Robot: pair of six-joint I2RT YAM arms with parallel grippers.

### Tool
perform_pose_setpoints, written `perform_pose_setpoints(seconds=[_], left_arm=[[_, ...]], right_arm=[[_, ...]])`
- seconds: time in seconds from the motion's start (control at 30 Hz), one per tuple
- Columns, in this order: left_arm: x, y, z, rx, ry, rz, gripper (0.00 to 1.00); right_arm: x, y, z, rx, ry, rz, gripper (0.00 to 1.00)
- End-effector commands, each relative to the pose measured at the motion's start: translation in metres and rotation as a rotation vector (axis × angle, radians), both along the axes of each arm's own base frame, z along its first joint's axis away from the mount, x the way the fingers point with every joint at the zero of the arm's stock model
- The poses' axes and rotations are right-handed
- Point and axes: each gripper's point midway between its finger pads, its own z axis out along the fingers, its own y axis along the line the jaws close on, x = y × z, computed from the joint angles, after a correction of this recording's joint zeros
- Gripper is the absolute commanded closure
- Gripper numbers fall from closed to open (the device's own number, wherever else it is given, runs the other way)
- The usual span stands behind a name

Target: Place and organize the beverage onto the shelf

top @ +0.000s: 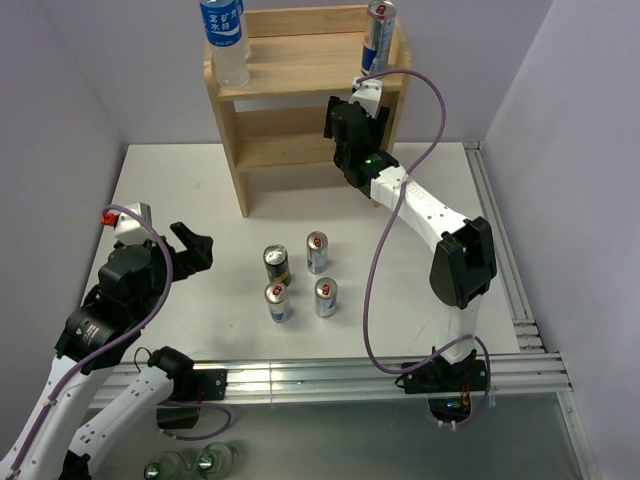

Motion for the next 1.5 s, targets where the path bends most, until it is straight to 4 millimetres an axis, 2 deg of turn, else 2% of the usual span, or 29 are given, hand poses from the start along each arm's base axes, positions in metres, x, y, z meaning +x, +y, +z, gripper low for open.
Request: perform_pose_setpoints(seconds=[0.0, 0.53, 1.0, 1.1, 1.13, 1.2, 1.23, 1.27, 1.3, 1.33, 1.4, 1.43, 1.47], left_arm=[[-0.002, 0.004, 0.006, -0.001, -0.020, 0.015, 0.01], [0.002, -0.001, 0.006, -0.009, -0.029, 0.001, 0.01], [0.017, -0.011, 0.014, -0.021, -0.067, -0.017, 0.01], [0.019, -0.013, 0.018, -0.029, -0.085, -0.019, 0.01], [0.020, -0.014, 0.019, -0.032, -0.089, -0.020, 0.01], [0.023, -0.016, 0.020, -0.039, -0.095, -0.026, 0.01], [0.024, -0.017, 0.021, -0.044, -0.098, -0.026, 0.01], [0.024, -0.019, 0.019, -0.046, -0.096, -0.032, 0.01], [0.026, -0.020, 0.021, -0.052, -0.104, -0.033, 0.01], [0.026, -0.021, 0.020, -0.053, -0.103, -0.036, 0.01], [0.028, -0.023, 0.018, -0.058, -0.106, -0.041, 0.01], [0.029, -0.024, 0.017, -0.059, -0.106, -0.043, 0.01], [0.031, -0.025, 0.016, -0.059, -0.105, -0.046, 0.01]], right_arm=[[0.005, -0.003, 0.003, 0.009, -0.006, -0.021, 0.11], [-0.011, -0.007, 0.006, 0.005, 0.003, -0.003, 0.11], [-0.051, -0.001, 0.018, 0.033, 0.007, 0.157, 0.07], [-0.071, 0.002, 0.021, 0.030, 0.012, 0.177, 0.05], [-0.082, -0.003, 0.024, 0.033, 0.016, 0.168, 0.05], [-0.100, 0.004, 0.027, 0.035, 0.017, 0.194, 0.05], [-0.115, 0.000, 0.028, 0.043, 0.020, 0.195, 0.04], [-0.128, 0.007, 0.029, 0.049, 0.023, 0.222, 0.04], [-0.137, 0.008, 0.028, 0.053, 0.031, 0.234, 0.04], [-0.155, 0.004, 0.026, 0.072, 0.046, 0.246, 0.03], [-0.183, 0.017, 0.018, 0.086, 0.080, 0.322, 0.02], [-0.204, 0.013, 0.004, 0.114, 0.119, 0.341, 0.01], [-0.230, 0.022, -0.018, 0.125, 0.166, 0.437, 0.00]])
